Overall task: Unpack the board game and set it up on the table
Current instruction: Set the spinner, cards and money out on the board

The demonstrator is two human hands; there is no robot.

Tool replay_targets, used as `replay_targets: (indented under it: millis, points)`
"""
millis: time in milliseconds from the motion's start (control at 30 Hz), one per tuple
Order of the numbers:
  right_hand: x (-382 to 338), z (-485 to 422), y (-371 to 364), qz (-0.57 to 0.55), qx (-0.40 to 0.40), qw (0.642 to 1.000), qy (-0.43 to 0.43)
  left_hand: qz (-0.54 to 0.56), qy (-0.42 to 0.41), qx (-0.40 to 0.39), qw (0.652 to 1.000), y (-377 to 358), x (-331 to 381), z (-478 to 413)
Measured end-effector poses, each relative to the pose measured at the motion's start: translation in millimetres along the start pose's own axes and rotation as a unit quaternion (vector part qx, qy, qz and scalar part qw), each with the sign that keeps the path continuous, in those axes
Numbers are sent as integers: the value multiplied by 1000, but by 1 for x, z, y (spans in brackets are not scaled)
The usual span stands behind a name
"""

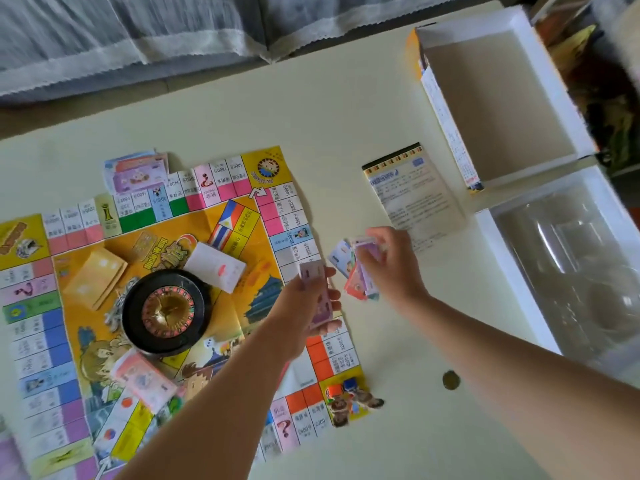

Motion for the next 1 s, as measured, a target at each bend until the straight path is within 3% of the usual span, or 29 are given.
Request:
replay_targets:
  millis: [100,233,467,667,833,900,1000]
  points:
    - [-30,28,-13,-93,-84,992,30,-61,-40,2,997,6,-11,9]
    - [-56,75,-35,-60,-224,971,62,-166,-98,15,981,25,-29,23]
    - [-70,142,-68,-72,-253,964,48,-204,-130,131,961,105,-72,44]
    - [-69,201,-90,-52,-391,918,51,-265,-90,121,952,187,-117,55]
    - [-72,231,-105,-39,-411,911,-4,-312,-75,114,940,229,-131,60]
    - [-79,237,-115,-45,-418,906,-44,-288,-83,163,940,246,-126,59]
    - [-94,238,-133,-101,-393,904,-133,-167,-88,232,954,271,-121,51]
Point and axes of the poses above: each hand's wrist, its own z-axis away from the middle knuckle, its own y-axis out of the back of the hand, x = y × z, the point moved 3 cm from there along -z, towards the middle knuckle, and after that the axes turned 11 degrees about x, right-handed, at the moved point
